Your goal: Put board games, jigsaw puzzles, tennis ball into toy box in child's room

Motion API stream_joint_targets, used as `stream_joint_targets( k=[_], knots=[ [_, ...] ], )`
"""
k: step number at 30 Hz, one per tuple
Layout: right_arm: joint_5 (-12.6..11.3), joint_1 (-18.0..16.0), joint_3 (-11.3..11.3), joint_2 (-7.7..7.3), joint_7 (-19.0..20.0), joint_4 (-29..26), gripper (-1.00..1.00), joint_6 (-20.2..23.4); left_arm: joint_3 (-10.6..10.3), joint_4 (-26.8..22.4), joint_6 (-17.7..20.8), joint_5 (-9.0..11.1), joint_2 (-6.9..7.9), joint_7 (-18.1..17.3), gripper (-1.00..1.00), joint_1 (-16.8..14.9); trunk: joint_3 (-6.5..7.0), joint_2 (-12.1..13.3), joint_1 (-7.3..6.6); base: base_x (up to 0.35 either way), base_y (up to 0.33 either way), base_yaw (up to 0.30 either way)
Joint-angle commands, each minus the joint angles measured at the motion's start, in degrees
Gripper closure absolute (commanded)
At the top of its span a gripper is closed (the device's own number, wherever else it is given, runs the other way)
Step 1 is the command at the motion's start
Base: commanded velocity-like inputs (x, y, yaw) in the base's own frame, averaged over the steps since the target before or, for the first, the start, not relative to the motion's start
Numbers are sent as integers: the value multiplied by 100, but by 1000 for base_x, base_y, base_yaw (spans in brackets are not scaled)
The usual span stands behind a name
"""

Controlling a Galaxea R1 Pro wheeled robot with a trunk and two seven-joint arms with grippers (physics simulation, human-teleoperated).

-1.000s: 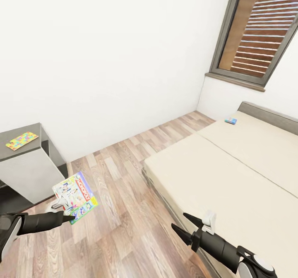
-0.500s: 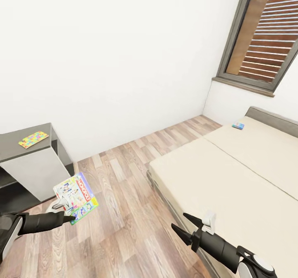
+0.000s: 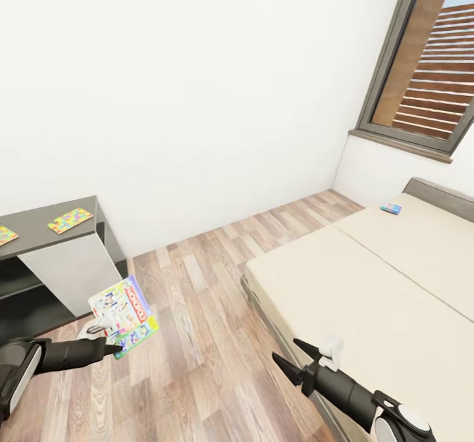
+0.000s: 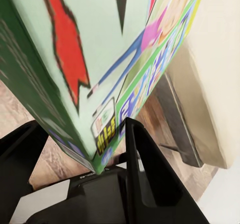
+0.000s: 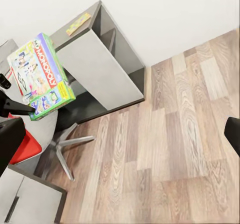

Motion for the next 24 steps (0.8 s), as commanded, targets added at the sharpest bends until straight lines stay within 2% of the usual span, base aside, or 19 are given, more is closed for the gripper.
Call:
stream_joint_targets(
  k=[1,3,6,8,10,12,16,18,19,21,24],
  knots=[
    [-54,0,4,-1,-74,-4,-100,58,8,-2,43,-16,-20,32,100,-6,0,-10,3,0,0,120],
    [-54,0,20,1,-325,1,-100,69,6,-2,46,-20,-76,296,100,-9,17,-10,3,0,0,120],
    [-69,-3,31,5,-811,8,-100,87,4,-3,48,-22,-214,946,100,-13,44,-10,3,0,0,120],
    [-75,-5,33,5,-1025,9,-100,100,3,-3,48,-19,-276,1243,100,-17,61,-10,3,0,0,120],
    [-86,-8,35,6,-1502,10,-100,173,3,-3,49,-11,-403,1804,100,-21,79,-10,3,0,0,120],
    [-88,-8,35,9,-1902,11,-100,291,4,-3,49,-12,-506,2161,100,-22,97,-10,3,0,0,120],
    [-93,-20,36,87,-2649,6,-100,564,5,-3,49,-12,-634,2600,100,-23,132,-10,3,0,0,117],
    [-85,-34,36,225,-3140,4,-100,729,8,-3,49,1,-670,2757,100,-23,150,-10,3,0,0,97],
    [-73,-52,39,392,-3658,-3,-100,898,10,-3,49,22,-690,2839,100,-23,159,-10,3,0,0,81],
    [-67,-66,44,621,-4345,-13,-100,1124,11,-3,55,37,-703,2892,100,-23,177,-10,3,0,0,77],
    [-65,-129,103,829,-4891,-25,-100,1335,11,-3,72,40,-708,2912,100,-23,204,-10,3,0,0,74]
  ],
)
